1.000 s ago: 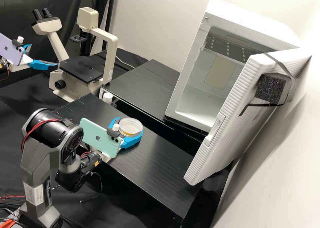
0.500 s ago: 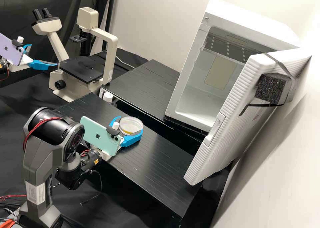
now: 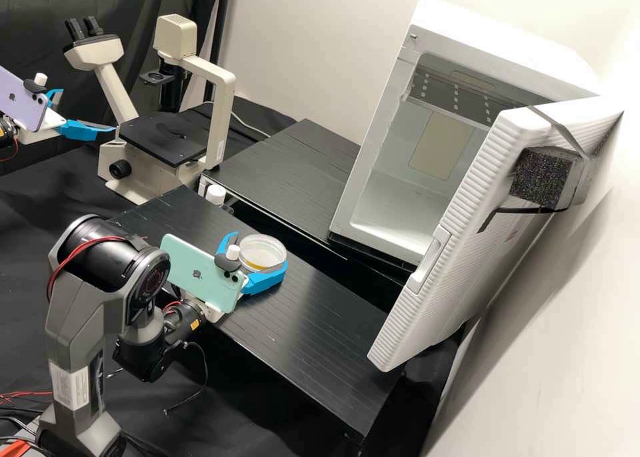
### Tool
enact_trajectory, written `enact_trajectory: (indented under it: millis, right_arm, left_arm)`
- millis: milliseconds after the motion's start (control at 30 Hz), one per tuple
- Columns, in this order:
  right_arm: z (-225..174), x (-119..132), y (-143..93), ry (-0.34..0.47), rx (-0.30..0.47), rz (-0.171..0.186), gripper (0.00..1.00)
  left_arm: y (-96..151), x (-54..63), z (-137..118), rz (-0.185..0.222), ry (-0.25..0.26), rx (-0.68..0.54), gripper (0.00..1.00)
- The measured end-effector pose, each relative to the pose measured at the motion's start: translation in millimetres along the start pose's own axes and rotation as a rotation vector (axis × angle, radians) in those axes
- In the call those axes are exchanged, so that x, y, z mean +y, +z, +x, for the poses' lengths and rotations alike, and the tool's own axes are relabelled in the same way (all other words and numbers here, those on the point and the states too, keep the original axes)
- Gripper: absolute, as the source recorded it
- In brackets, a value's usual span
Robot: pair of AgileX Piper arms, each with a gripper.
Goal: Return the petri dish to the incubator.
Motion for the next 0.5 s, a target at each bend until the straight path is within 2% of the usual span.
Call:
enact_trajectory:
  millis: [33,167,500]
  right_arm:
    - [-2,2,1,-0.002,0.006,-0.005,0.0]
    - [-13,9,6,0.013,-0.003,-0.012,0.0]
    - [-32,29,13,0.074,-0.026,0.015,0.0]
  left_arm:
    - [0,0.0,0,0.0,0.0,0.0,1.0]
    - [0,0.0,0,0.0,0.0,0.0,1.0]
    - [0,0.0,0,0.0,0.0,0.0,1.0]
